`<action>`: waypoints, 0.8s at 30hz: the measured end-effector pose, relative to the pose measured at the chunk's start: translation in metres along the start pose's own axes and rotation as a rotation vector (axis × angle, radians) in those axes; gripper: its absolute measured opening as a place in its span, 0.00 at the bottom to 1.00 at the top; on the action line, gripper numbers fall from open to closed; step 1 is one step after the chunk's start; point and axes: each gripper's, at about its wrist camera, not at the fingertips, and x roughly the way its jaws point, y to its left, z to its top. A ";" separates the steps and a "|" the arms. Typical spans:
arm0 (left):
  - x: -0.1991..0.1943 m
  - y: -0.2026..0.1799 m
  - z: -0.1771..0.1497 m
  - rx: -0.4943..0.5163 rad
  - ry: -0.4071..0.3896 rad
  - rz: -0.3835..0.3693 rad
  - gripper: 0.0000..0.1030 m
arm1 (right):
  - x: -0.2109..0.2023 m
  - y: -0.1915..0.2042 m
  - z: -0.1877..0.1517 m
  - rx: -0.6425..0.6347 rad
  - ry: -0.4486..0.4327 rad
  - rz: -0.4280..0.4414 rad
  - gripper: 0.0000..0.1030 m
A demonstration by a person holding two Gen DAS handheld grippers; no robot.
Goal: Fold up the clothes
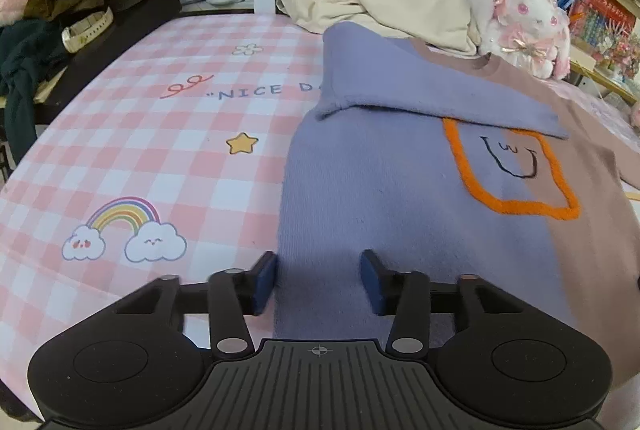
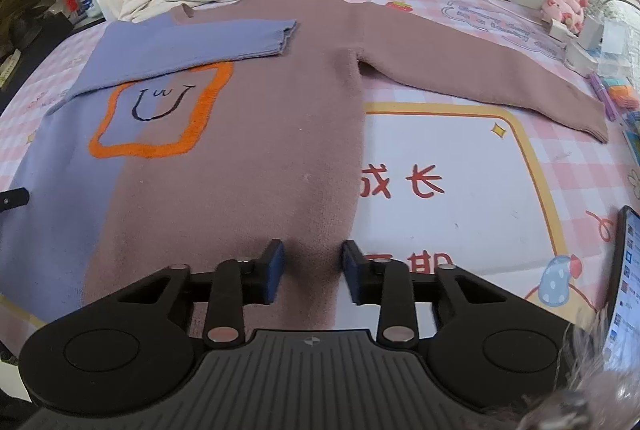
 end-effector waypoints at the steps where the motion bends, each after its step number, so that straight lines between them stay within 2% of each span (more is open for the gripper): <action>1: 0.001 0.001 0.001 -0.007 -0.003 0.001 0.22 | 0.000 0.001 0.001 -0.002 -0.001 0.003 0.21; 2: 0.001 0.003 0.002 -0.016 -0.004 -0.003 0.11 | 0.001 0.002 0.001 -0.006 -0.001 0.008 0.15; 4: 0.001 0.007 0.004 -0.034 -0.001 -0.017 0.06 | 0.002 0.004 0.002 -0.012 -0.001 0.017 0.14; 8: 0.002 0.015 0.005 -0.075 -0.009 0.002 0.06 | 0.006 0.009 0.005 -0.033 -0.002 0.033 0.13; 17: 0.002 0.030 0.008 -0.074 -0.009 0.007 0.07 | 0.010 0.027 0.007 -0.100 -0.002 0.050 0.13; 24: 0.002 0.032 0.009 -0.066 -0.004 -0.003 0.07 | 0.010 0.027 0.007 -0.066 -0.002 0.040 0.13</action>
